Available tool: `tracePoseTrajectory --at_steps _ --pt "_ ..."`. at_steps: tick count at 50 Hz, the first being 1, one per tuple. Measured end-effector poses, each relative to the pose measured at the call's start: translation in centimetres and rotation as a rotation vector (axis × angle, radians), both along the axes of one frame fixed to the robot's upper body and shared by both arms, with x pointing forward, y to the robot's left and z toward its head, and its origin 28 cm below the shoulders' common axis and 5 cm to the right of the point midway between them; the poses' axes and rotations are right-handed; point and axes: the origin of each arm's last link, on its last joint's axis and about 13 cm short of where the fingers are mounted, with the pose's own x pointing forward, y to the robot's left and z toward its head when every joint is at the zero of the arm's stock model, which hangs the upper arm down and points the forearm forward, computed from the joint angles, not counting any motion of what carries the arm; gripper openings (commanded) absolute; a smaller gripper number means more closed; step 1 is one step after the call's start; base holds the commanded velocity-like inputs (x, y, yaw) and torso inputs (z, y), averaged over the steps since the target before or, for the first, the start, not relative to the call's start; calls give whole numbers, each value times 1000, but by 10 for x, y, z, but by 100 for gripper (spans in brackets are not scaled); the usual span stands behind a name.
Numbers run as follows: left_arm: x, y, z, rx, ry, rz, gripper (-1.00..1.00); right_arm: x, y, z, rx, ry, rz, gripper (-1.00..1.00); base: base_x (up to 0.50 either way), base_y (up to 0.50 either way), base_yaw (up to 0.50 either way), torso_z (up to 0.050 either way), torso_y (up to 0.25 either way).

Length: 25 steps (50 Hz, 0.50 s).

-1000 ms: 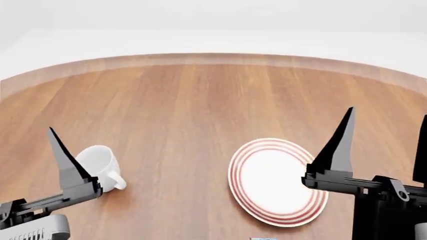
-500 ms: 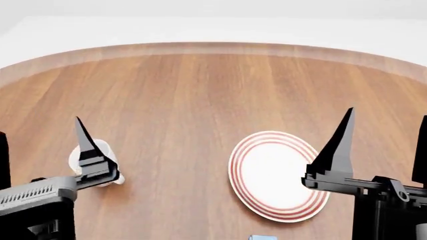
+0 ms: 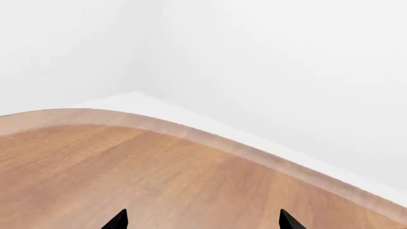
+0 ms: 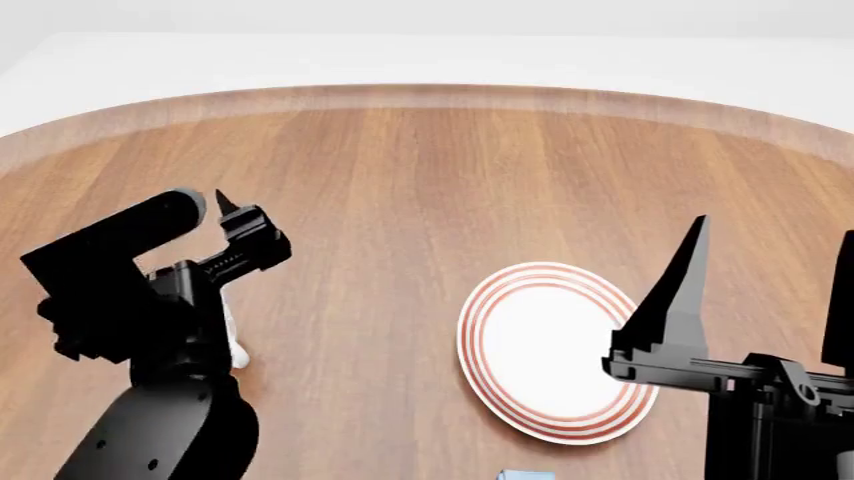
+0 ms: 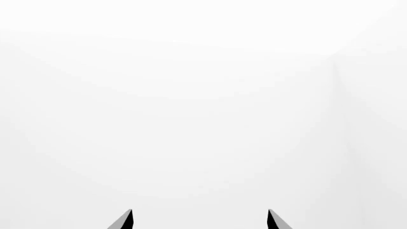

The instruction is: Pick up the white mug and put it on the plate, and put the chocolate pudding to the right of the plate.

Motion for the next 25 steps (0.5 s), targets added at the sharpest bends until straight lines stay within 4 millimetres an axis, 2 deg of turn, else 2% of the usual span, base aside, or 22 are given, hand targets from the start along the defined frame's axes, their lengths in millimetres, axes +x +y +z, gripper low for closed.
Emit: tracePoseTrajectory --at_steps 10,25 --pt "24 -13 13 -64 113 97 100 -1 1 0 3 -1 11 100 0 0 0 0 0" --pt "49 -22 15 -169 238 259 100 -2 1 1 6 -5 18 100 0 0 0 0 0"
